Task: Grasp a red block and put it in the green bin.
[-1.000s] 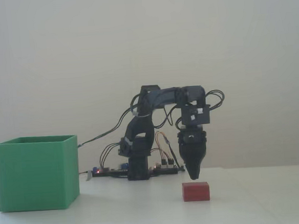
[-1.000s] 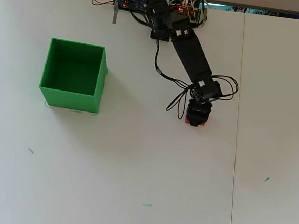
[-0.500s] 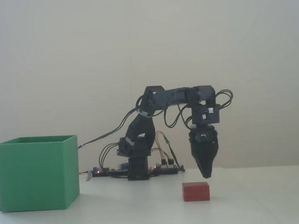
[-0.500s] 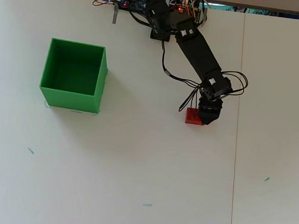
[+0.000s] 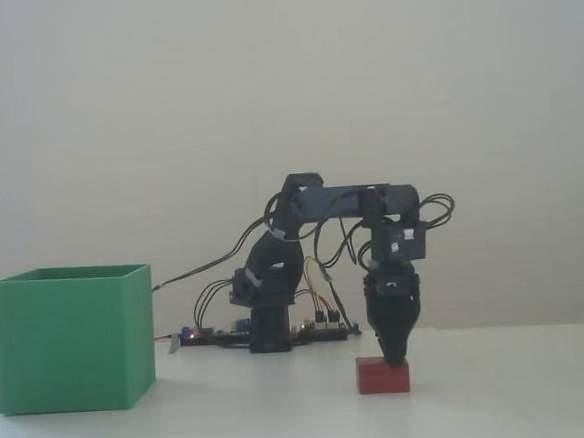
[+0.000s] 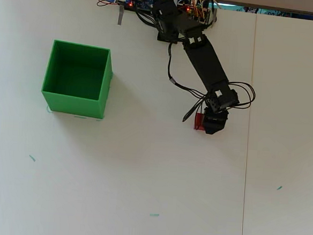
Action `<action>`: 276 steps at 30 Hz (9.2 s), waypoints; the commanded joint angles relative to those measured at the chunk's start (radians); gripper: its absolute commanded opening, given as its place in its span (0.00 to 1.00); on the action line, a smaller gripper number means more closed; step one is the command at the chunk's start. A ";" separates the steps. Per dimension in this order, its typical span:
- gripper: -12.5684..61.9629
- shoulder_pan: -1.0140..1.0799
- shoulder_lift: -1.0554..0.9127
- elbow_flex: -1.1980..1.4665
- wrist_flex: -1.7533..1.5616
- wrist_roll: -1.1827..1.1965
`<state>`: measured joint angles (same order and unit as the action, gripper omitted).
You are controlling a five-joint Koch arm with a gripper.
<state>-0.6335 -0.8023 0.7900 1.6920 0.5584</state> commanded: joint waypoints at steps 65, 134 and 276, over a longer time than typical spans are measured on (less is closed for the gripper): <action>0.22 0.862 -1.100 0.210 -0.181 -0.729; 0.61 1.158 -0.945 0.591 -0.857 -0.914; 0.62 0.617 -1.522 2.355 -1.638 -0.604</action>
<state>-0.0123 -2.2365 3.0833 -0.0107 -0.0430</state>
